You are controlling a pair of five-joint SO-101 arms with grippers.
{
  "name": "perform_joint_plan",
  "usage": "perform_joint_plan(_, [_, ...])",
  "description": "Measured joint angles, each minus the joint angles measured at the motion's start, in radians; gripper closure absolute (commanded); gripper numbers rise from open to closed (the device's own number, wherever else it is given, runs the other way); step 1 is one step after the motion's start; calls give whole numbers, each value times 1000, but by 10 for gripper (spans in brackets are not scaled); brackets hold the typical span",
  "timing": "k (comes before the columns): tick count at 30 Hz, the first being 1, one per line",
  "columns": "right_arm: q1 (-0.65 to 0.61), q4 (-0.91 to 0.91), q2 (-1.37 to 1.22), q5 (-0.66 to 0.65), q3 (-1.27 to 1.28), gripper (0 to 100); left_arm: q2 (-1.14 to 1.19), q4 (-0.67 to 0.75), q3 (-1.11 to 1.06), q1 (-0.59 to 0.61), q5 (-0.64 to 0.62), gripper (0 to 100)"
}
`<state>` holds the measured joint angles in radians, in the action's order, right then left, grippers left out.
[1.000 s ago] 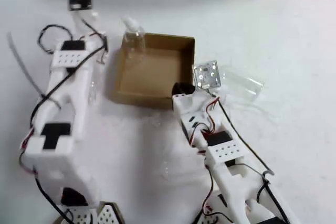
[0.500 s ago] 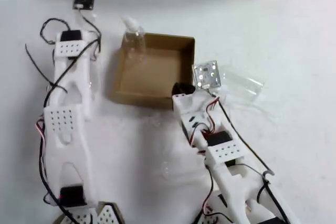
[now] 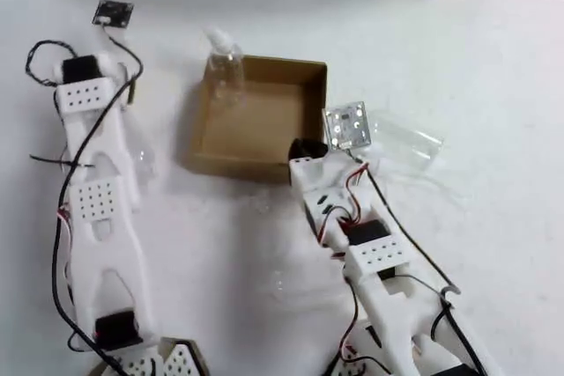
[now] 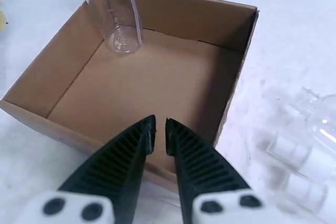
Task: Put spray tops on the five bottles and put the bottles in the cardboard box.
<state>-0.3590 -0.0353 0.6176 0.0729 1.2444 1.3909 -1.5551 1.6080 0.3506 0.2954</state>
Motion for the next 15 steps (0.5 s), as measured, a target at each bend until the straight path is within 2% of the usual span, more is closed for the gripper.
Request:
perform_joint_plan(9, [2,0,0,0,0,983,-2,-150,3,121,43,980])
perform_joint_plan(12, [0,0,0,0,0,983,-23,-219,3,132,101,980])
perform_joint_plan(15, [2,0,0,0,0,983,-71,-229,-11,135,112,980])
